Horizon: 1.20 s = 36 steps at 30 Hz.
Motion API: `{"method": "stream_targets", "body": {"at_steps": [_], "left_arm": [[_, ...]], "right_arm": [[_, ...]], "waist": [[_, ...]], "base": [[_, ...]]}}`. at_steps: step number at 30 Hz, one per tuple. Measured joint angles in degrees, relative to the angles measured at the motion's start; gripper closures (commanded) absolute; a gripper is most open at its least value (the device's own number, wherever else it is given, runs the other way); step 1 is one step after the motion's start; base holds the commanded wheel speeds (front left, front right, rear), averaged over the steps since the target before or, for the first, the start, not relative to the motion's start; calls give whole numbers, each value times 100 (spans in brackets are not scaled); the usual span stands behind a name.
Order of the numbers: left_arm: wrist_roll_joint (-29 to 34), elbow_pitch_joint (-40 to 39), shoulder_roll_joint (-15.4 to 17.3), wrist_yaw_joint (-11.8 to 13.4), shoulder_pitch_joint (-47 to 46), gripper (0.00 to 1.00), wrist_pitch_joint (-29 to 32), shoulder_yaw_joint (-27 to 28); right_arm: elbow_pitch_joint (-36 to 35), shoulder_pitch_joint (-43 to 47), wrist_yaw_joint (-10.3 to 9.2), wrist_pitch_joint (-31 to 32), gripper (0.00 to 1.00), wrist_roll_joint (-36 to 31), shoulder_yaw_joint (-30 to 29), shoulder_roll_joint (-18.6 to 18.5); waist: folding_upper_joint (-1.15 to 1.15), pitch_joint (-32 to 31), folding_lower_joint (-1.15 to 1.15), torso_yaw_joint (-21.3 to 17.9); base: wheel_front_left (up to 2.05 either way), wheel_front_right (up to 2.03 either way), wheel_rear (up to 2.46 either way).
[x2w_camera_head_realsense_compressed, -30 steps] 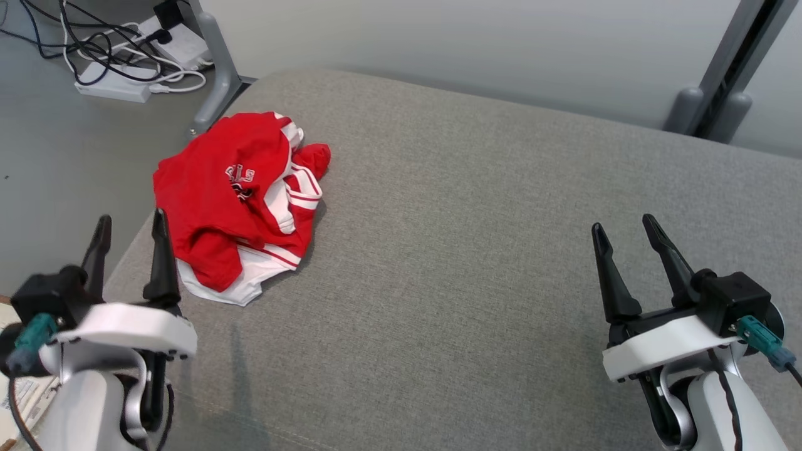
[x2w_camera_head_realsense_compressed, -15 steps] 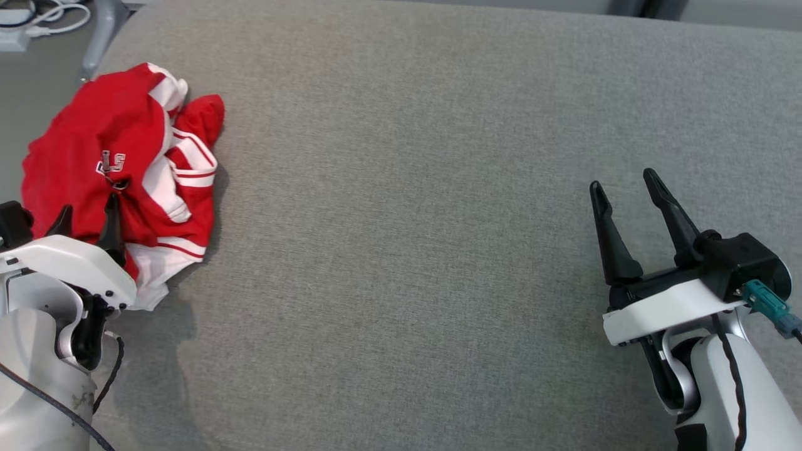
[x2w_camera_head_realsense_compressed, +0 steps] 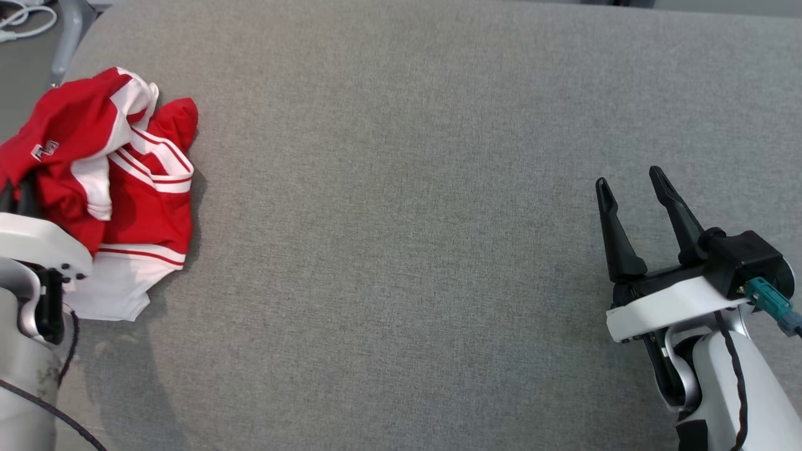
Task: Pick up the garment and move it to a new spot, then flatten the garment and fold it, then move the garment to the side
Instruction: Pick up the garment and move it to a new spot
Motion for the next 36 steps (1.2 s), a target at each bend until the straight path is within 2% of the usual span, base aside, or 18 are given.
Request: {"method": "stream_targets", "body": {"at_steps": [4, 10, 17, 20, 21, 22, 29, 32, 36], "left_arm": [[70, -400, 147, 145, -4, 100, -255, 44], [186, -1592, 252, 420, 509, 100, -304, 78], [224, -3662, 198, 913, 1895, 100, 271, 55], [269, -4519, 142, 1101, 2455, 100, 552, -29], [269, -4519, 142, 1101, 2455, 100, 552, -29], [293, -4965, 79, 1178, 2758, 100, 705, -122], [319, -5890, -198, 1280, 3310, 100, 1077, -615], [330, -5927, -421, 1174, 3267, 100, 1183, -1042], [367, -5572, -633, 934, 2821, 100, 1248, -1497]], "right_arm": [[78, 85, 0, -42, 0, 27, -32, 35], [200, 332, 0, -94, 0, 48, -87, 86], [225, 619, 0, -125, 0, 90, -188, 144], [178, 700, 0, -136, 0, 82, -181, 165], [178, 700, 0, -136, 0, 82, -181, 165], [180, 739, 0, -135, 0, 82, -182, 171], [86, 844, 0, -85, 0, 103, -176, 193], [10, 842, 0, -82, 0, 119, -155, 196], [-36, 812, 0, -82, 0, 149, -191, 201]], "waist": [[0, -246, 0, 18], [0, -753, 0, -13], [0, -1355, 0, -190], [0, -1519, 0, -347], [0, -1519, 0, -347], [0, -1596, 0, -477], [0, -1756, 0, -1055], [0, -1748, 0, -1468], [0, -1667, 0, -1920]], "base": [[0, 0, 0], [0, 0, 0], [0, 0, 0], [0, 0, 0], [0, 0, 0], [0, 0, 0], [0, 0, 0], [0, 0, 0], [0, 0, 0]]}}
